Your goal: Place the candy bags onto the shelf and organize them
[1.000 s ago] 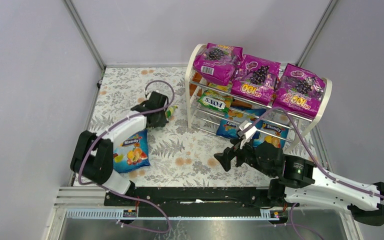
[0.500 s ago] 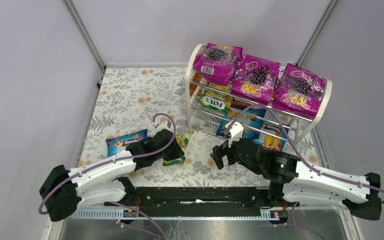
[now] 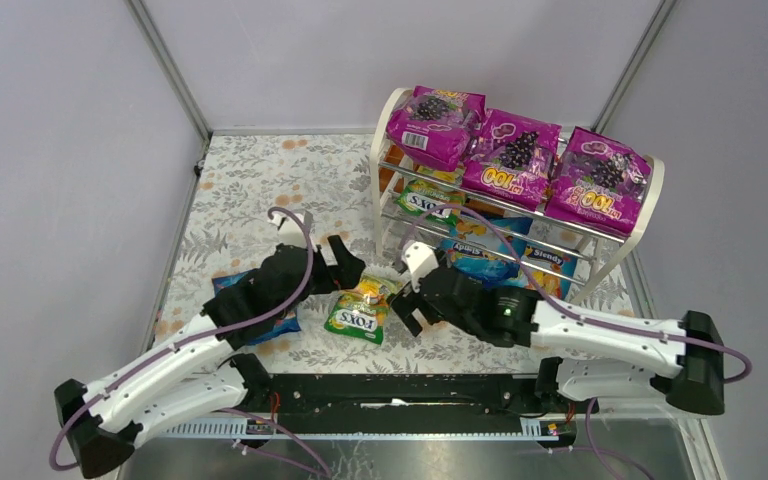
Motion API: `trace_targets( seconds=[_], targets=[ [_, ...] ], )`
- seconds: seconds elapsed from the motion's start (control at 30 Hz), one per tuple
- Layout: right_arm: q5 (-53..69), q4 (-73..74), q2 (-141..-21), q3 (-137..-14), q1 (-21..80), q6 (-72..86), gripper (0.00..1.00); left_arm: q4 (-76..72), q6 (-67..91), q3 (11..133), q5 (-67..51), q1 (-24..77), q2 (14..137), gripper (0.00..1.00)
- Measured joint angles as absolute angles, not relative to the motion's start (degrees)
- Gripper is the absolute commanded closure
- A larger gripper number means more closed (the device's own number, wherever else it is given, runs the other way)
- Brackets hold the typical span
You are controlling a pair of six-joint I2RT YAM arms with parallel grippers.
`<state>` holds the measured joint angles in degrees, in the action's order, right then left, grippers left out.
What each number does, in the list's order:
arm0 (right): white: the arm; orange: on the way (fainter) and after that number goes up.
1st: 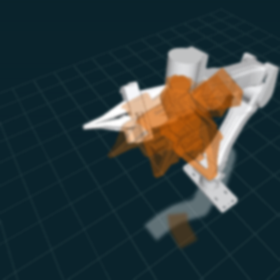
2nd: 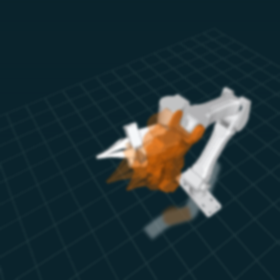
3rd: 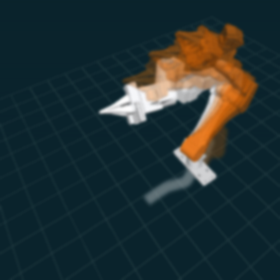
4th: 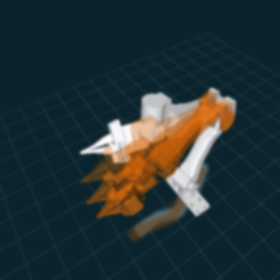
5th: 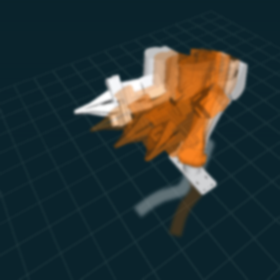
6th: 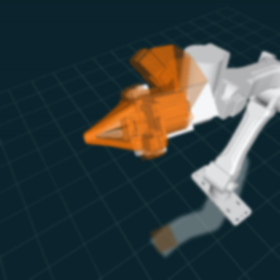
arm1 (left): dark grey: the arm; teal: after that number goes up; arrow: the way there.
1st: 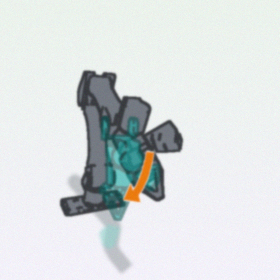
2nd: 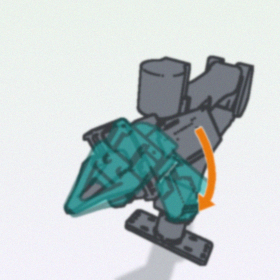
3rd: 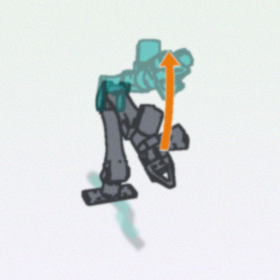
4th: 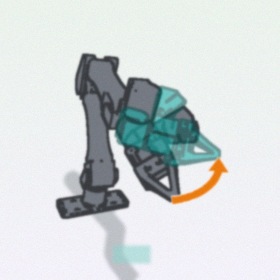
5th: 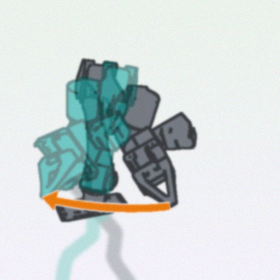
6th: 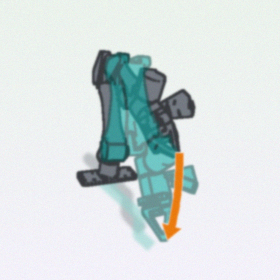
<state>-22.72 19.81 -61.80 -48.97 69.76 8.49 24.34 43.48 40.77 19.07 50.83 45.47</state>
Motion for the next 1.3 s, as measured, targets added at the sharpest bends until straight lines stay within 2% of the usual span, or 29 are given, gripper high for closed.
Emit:
trace_targets(
  seconds=[0.17,0.47,0.67,0.83,0.9,1.0,1.07,1.13,1.2,1.3],
  targets=[
    [-19.09,14.74,-69.60,-49.82,69.76,5.13,0.00,23.46,44.75,35.68,12.93,43.44,48.40,0.01],
    [-14.06,7.81,-77.06,-50.98,69.76,3.88,0.00,20.88,49.76,20.56,5.26,42.37,50.19,0.03],
    [-13.78,6.48,-77.30,-50.92,69.76,3.92,0.00,14.83,52.34,18.85,2.57,42.26,52.05,0.36],
    [-14.02,6.00,-77.23,-50.50,69.76,3.90,0.00,12.84,53.47,17.19,0.32,42.22,52.47,0.73],
    [-14.28,5.56,-77.21,-50.09,69.76,3.86,0.00,13.02,53.95,17.10,-0.10,42.22,52.05,0.81],
    [-14.52,5.15,-77.21,-49.60,70.06,2.85,0.00,13.15,54.19,17.10,-0.82,42.19,49.36,0.86],
    [-15.75,4.93,-77.32,-49.58,71.11,0.84,0.00,13.15,54.37,17.15,-1.30,42.02,47.42,0.87],
    [-17.10,4.34,-77.87,-49.60,72.53,-1.02,0.00,13.19,54.48,17.43,-1.89,41.76,46.09,0.84],
    [-17.89,4.10,-78.74,-49.63,73.28,-2.24,0.00,13.30,54.59,17.93,-2.57,41.54,45.84,0.67],
    [-18.98,4.03,-80.12,-49.63,73.56,-3.40,0.00,13.85,55.35,18.26,-3.29,41.50,45.84,0.50]
  ],
)
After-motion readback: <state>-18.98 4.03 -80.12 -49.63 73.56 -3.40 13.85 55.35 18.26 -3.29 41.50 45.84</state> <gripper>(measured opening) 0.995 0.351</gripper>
